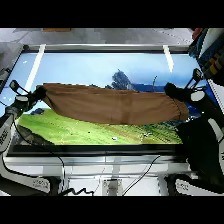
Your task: Fold the clothes and pants, and hang the long-sleeved shirts on hangers.
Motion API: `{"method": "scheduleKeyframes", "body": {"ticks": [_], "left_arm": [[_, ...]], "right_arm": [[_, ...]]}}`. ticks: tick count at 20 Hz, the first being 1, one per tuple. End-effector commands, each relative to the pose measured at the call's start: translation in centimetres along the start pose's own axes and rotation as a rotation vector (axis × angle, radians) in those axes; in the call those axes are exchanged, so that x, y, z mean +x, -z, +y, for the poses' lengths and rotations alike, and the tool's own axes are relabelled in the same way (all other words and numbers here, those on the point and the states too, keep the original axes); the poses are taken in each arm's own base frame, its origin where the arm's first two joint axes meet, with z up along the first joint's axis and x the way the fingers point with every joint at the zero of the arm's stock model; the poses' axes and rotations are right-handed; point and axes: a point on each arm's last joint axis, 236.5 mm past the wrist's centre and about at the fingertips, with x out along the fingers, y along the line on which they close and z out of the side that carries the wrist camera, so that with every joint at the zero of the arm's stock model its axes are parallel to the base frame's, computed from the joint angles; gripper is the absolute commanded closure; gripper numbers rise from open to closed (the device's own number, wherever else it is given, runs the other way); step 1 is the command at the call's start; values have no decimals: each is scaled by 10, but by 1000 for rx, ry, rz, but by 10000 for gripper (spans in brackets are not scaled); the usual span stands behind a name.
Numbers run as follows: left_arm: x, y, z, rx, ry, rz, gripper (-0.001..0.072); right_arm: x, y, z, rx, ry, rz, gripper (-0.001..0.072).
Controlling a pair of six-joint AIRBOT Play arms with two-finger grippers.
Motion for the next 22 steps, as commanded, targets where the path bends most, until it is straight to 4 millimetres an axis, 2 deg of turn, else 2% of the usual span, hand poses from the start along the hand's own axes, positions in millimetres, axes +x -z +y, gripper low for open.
{"method": "scheduleKeyframes", "body": {"ticks": [1,3,6,8,9,11,13,15,18,20,22], "left_arm": [[-32,-27,-40,148,69,-22,685],[-63,-27,-67,279,115,15,685],[-115,-33,-111,400,201,15,685],[-152,-36,-143,487,268,-13,685],[-170,-36,-157,507,299,-21,684],[-202,-39,-179,537,347,-51,685],[-228,-44,-196,557,383,-95,684],[-243,-47,-204,568,401,-120,685],[-245,-46,-206,569,406,-122,684],[-242,-43,-207,566,409,-113,684],[-239,-40,-210,547,423,-101,684]], "right_arm": [[3,-15,70,-62,-105,-122,678],[11,2,118,-89,-181,-73,678],[31,49,187,-143,-286,70,679],[51,93,235,-165,-349,174,679],[60,116,253,-170,-368,229,679],[79,170,281,-157,-388,354,679],[93,218,301,-132,-392,445,679],[98,261,320,-110,-404,516,679],[95,317,347,-136,-435,593,679],[92,349,353,-133,-431,636,679],[89,372,351,-141,-419,675,679]]}}
